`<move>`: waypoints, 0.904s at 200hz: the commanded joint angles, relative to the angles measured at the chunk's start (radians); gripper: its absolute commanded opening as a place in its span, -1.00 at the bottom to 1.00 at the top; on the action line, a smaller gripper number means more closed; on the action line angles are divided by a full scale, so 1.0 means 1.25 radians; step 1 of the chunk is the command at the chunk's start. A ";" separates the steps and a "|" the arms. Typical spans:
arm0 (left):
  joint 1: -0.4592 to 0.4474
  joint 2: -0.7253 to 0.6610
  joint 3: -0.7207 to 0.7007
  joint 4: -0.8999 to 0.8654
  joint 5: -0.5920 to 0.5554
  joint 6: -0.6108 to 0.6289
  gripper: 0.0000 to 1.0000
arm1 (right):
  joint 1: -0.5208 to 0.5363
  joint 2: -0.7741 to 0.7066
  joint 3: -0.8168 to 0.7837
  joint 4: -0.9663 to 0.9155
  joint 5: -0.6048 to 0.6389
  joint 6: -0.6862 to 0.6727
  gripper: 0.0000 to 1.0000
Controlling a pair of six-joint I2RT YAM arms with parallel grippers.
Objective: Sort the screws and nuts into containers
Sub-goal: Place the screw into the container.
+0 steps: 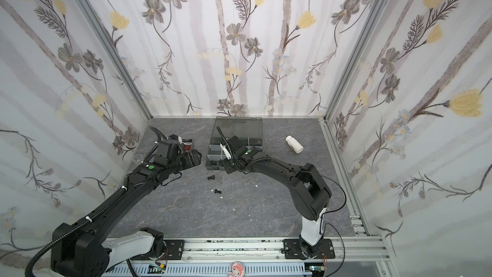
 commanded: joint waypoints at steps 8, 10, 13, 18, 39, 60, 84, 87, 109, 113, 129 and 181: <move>0.001 0.000 0.002 0.017 0.019 0.015 1.00 | -0.032 -0.004 0.025 -0.006 -0.003 -0.019 -0.70; 0.001 0.000 0.002 0.016 0.019 0.015 1.00 | -0.036 -0.003 0.028 -0.006 -0.004 -0.019 -0.69; 0.001 0.000 0.002 0.017 0.019 0.015 1.00 | -0.038 -0.003 0.031 -0.006 -0.004 -0.020 -0.69; 0.001 0.000 0.003 0.017 0.020 0.016 1.00 | -0.044 0.000 0.035 -0.006 -0.004 -0.021 -0.69; 0.001 0.004 0.003 0.018 0.025 0.018 1.00 | -0.071 0.012 0.056 -0.006 -0.010 -0.026 -0.69; 0.001 0.013 0.003 0.019 0.029 0.019 1.00 | -0.098 0.027 0.076 -0.006 -0.018 -0.028 -0.69; 0.001 0.019 0.003 0.024 0.035 0.017 1.00 | -0.122 0.049 0.104 -0.006 -0.021 -0.032 -0.69; 0.001 0.020 0.003 0.025 0.036 0.018 1.00 | -0.125 0.051 0.107 -0.006 -0.021 -0.033 -0.69; 0.001 0.028 0.004 0.029 0.041 0.016 1.00 | -0.143 0.077 0.130 -0.006 -0.029 -0.037 -0.69; 0.001 0.030 0.004 0.029 0.041 0.017 1.00 | -0.146 0.082 0.134 -0.006 -0.029 -0.038 -0.69; 0.001 0.037 0.004 0.031 0.047 0.016 1.00 | -0.155 0.103 0.150 -0.006 -0.032 -0.040 -0.69; 0.001 0.049 -0.001 0.042 0.084 0.024 1.00 | -0.175 0.163 0.177 -0.004 -0.044 -0.048 -0.69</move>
